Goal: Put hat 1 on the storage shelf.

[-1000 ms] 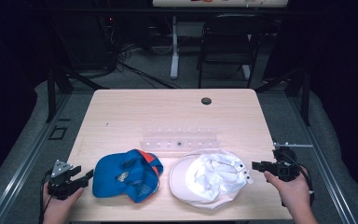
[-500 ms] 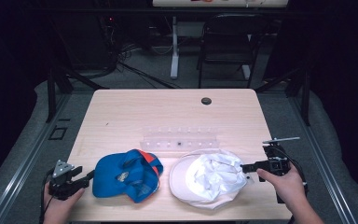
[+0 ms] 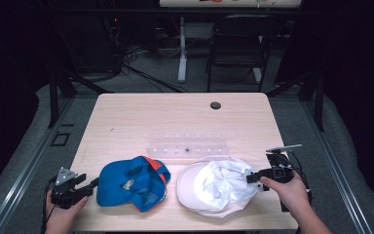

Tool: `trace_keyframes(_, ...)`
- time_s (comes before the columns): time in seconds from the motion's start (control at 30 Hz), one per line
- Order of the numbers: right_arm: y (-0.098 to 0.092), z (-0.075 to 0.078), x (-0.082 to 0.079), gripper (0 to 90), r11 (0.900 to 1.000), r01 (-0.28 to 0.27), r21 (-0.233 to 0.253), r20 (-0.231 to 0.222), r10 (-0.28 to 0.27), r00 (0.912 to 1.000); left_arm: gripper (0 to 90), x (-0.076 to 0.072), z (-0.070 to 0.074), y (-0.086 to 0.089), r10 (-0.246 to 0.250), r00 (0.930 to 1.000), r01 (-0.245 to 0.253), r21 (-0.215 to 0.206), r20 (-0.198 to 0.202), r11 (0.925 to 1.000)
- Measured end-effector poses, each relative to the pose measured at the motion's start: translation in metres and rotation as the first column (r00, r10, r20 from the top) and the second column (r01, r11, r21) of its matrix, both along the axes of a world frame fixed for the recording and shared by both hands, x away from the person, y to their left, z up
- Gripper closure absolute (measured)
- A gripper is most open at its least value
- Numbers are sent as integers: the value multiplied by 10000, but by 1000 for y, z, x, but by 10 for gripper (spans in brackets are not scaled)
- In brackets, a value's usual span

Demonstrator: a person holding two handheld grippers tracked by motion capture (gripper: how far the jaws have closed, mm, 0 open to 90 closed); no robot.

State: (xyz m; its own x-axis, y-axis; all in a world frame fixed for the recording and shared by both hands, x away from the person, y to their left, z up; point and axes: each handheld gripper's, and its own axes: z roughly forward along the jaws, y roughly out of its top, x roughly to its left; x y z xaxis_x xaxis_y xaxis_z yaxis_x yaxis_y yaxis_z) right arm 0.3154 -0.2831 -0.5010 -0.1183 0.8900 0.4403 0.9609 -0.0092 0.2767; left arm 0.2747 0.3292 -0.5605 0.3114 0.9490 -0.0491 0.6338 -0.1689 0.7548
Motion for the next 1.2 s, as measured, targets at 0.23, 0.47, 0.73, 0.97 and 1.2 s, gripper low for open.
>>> trace_keyframes(0.23, 0, -9, 3, 570, 9997, 157, 192, -330, -150, 9993, 464, 0, 0, 0, 9, 10000, -9, 24, 2, 10000)
trace_keyframes(0.47, 4, -6, 4, 619, 9995, 85, 309, -456, -71, 9989, 465, 0, 0, 0, -1, 10000, 1, 25, 7, 10000)
trace_keyframes(0.73, 6, 5, 2, 747, 9996, -66, 277, -356, 76, 9993, 467, 0, 0, 0, -23, 10000, 23, 44, -3, 10000)
trace_keyframes(0.97, 10, 12, 3, 781, 9998, -175, 30, -497, 176, 9986, 472, 0, -1, 0, -19, 10000, 19, 65, -28, 10000)
trace_keyframes(1.2, 17, 18, 3, 793, 9997, -232, 13, -644, 233, 9977, 474, 0, 0, 0, -30, 10000, 30, 54, 6, 10000)
